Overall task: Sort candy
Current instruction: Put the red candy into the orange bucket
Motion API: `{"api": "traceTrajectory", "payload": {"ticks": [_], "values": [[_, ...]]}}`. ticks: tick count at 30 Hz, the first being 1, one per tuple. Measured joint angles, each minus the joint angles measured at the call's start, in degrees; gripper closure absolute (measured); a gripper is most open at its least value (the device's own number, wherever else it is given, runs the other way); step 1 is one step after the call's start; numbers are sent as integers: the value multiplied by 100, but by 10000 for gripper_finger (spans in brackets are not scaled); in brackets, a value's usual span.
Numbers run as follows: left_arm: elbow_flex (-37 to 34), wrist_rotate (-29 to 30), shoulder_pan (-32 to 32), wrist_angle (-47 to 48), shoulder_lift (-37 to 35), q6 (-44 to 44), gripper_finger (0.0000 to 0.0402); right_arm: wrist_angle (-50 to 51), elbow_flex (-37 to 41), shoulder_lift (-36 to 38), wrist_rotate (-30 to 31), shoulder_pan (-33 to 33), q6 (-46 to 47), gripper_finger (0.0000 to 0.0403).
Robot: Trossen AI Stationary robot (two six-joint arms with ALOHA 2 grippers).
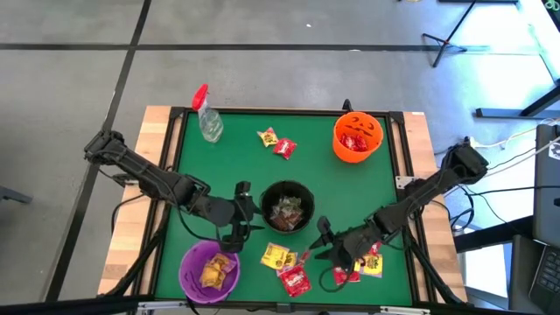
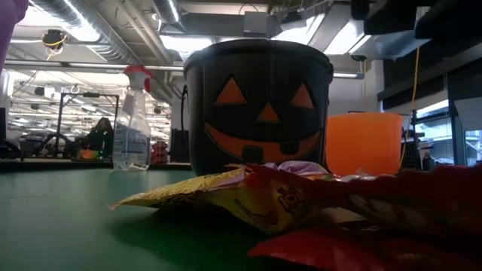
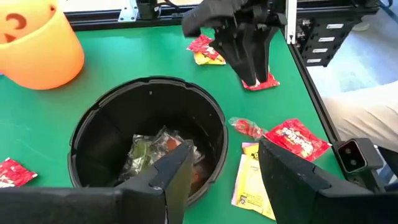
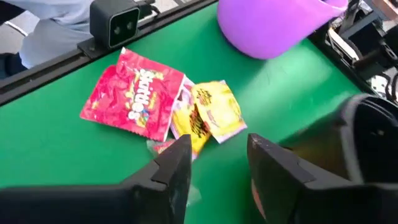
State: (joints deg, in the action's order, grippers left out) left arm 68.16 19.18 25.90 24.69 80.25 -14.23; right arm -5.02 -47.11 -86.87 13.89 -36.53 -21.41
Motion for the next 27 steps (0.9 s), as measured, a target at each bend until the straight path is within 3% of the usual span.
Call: {"api": "traceTrajectory", "payload": {"ticks": [6,12,20,24,27], "values": [[0,305,8,-43,0,-56,231,-441,-65,-474,-348,15,349,196],[0,615,14,-670,0,-60,231,-395,-416,-1087,-356,11,361,153],[0,686,15,-914,0,-54,231,-283,-498,-1689,-288,13,358,146],[0,686,19,-916,0,-64,231,-188,-503,-1895,-148,124,733,146],[0,688,16,-933,0,-69,231,-223,-509,-2034,-368,257,1059,145]]}}
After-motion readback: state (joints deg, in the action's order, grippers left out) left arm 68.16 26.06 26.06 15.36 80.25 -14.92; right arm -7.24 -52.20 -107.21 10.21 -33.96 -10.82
